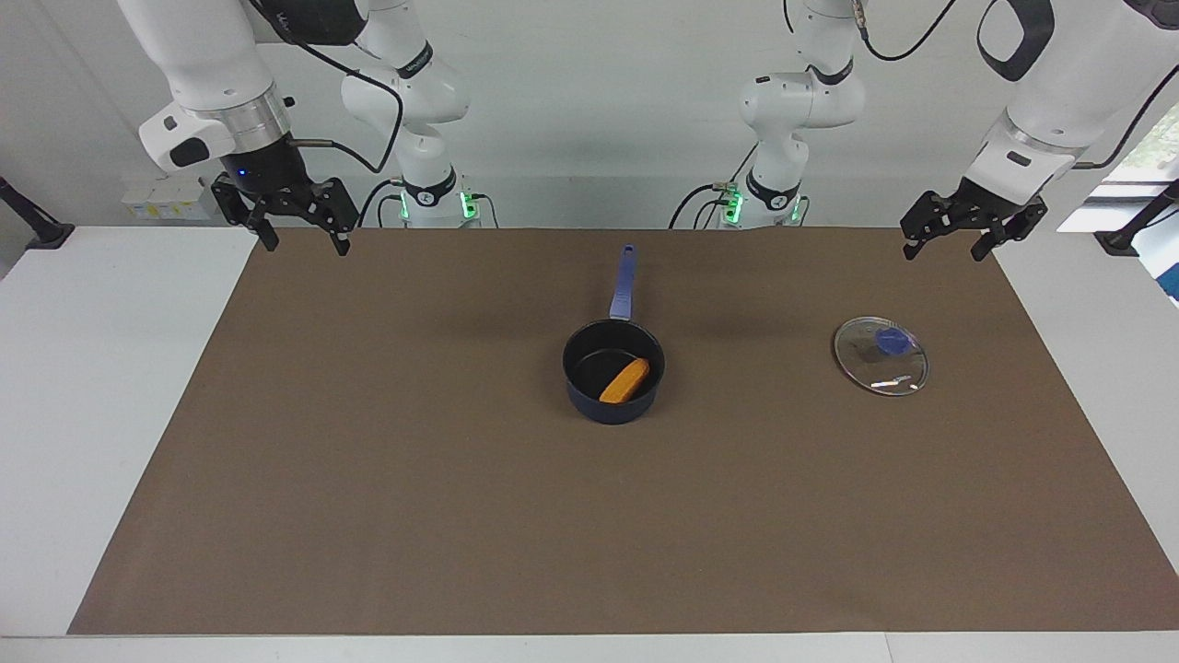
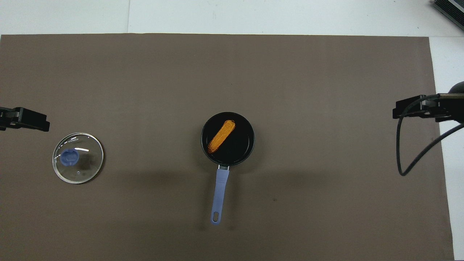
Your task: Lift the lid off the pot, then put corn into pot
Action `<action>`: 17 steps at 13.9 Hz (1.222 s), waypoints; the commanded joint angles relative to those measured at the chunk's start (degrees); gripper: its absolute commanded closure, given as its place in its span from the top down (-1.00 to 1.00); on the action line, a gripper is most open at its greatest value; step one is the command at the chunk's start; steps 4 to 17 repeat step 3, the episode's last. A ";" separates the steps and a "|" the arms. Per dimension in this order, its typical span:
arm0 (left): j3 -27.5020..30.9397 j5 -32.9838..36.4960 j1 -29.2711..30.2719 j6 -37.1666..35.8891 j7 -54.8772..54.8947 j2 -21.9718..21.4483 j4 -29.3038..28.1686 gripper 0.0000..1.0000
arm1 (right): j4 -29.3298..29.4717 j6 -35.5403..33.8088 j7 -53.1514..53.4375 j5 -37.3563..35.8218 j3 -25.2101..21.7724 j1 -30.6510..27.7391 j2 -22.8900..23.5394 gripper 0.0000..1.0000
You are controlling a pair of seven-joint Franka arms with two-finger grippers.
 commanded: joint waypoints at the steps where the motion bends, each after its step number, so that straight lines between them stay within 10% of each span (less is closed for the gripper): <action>1: 0.73 -0.52 -0.89 0.11 -0.33 -0.49 -0.46 1.00 | 0.53 -1.46 -1.84 1.10 0.10 -0.32 0.00 1.00; 17: 0.73 -0.52 -0.89 0.11 -0.24 -0.49 -0.46 1.00 | 0.00 -1.46 -1.84 1.10 0.27 -0.32 -0.44 1.00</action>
